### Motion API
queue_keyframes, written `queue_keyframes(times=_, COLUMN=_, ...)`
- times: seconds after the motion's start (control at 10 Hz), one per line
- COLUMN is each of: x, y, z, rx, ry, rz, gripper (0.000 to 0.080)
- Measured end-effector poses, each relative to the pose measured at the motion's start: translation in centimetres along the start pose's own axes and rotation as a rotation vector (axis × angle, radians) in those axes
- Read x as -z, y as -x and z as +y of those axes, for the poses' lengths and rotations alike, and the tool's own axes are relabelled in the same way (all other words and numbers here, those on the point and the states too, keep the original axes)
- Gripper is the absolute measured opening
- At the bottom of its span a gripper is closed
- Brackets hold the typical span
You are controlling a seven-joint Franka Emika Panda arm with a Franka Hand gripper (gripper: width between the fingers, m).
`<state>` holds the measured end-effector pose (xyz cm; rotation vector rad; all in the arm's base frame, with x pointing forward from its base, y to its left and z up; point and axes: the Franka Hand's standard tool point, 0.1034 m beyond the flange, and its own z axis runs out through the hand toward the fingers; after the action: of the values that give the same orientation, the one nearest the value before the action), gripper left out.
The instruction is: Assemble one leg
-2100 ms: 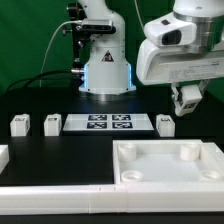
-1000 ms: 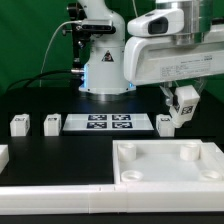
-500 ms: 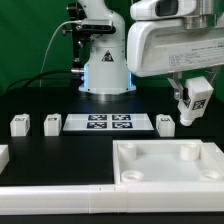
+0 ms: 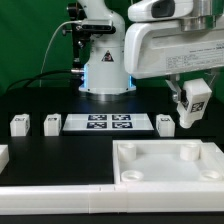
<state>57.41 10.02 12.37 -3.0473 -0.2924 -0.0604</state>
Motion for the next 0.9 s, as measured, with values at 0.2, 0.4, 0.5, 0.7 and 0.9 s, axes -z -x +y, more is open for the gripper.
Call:
queue_keyframes(times=0.2, x=0.4, y=-1.9, z=0.2, rx=0.001, ry=0.001, rz=0.019, gripper=0.0294)
queue_keyframes(times=0.4, x=0.4, y=-2.3, z=0.2, rx=0.008, ry=0.003, rz=0.046, gripper=0.0294)
queue_keyframes(times=0.5, x=0.6, y=-3.1, z=0.5, rx=0.010, ry=0.017, rz=0.162, gripper=0.0294)
queue_keyframes(times=0.7, x=0.1, y=-2.9, z=1.0, rx=0.023, ry=0.043, rz=0.330, gripper=0.0294)
queue_keyframes(times=0.9, x=-0.4, y=-2.9, z=1.2, rx=0.031, ry=0.045, rz=0.330, gripper=0.0294)
